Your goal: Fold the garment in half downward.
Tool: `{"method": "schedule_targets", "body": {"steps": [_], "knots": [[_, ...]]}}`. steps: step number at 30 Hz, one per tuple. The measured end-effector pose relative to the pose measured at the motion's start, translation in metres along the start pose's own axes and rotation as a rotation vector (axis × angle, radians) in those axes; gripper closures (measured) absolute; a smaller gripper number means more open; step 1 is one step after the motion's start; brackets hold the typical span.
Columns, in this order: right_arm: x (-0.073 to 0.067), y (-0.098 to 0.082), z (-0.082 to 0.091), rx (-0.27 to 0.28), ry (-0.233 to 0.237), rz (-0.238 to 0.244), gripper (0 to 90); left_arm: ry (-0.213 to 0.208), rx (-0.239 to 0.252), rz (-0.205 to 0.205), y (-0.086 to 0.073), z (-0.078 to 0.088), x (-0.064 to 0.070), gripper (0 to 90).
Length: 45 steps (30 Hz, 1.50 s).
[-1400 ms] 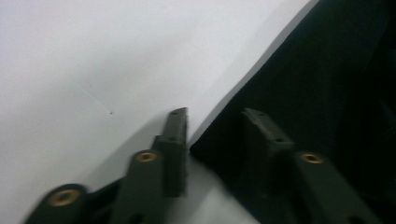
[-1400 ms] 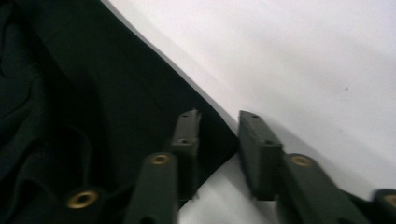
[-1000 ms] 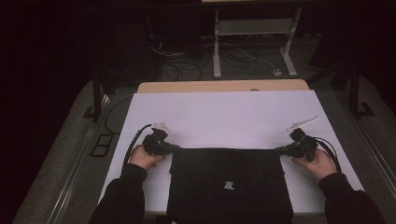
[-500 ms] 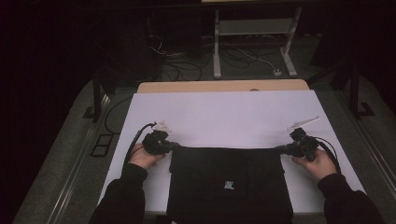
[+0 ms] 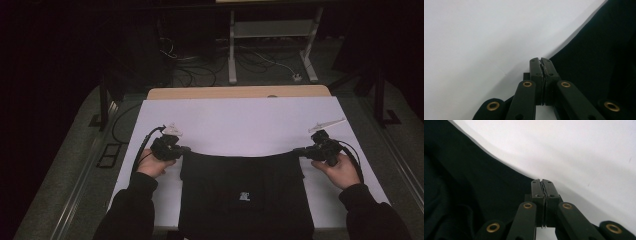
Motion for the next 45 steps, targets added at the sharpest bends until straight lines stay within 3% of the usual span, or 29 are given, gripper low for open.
{"method": "schedule_targets", "body": {"steps": [14,29,45], "knots": [[0.011,0.036,0.006,0.056,-0.016,-0.01,87.5,0.033,0.033,0.036,0.021,0.011,-0.025,87.7],[0.016,0.059,0.011,0.056,-0.041,-0.005,87.4,0.053,0.01,0.008,0.047,0.012,-0.039,87.8],[0.025,0.082,0.015,0.1,-0.056,-0.02,87.4,0.074,0.039,0.054,0.065,0.013,-0.054,87.9]]}}
Point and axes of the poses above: each handheld gripper's, and its own axes: z roughly backward along the jaws, y roughly out of its top, x roughly to its right, the point moved 4 cm from there along -z, roughly forward along the jaws, and after that the axes turned 9 degrees about y, right-handed, at the moved point
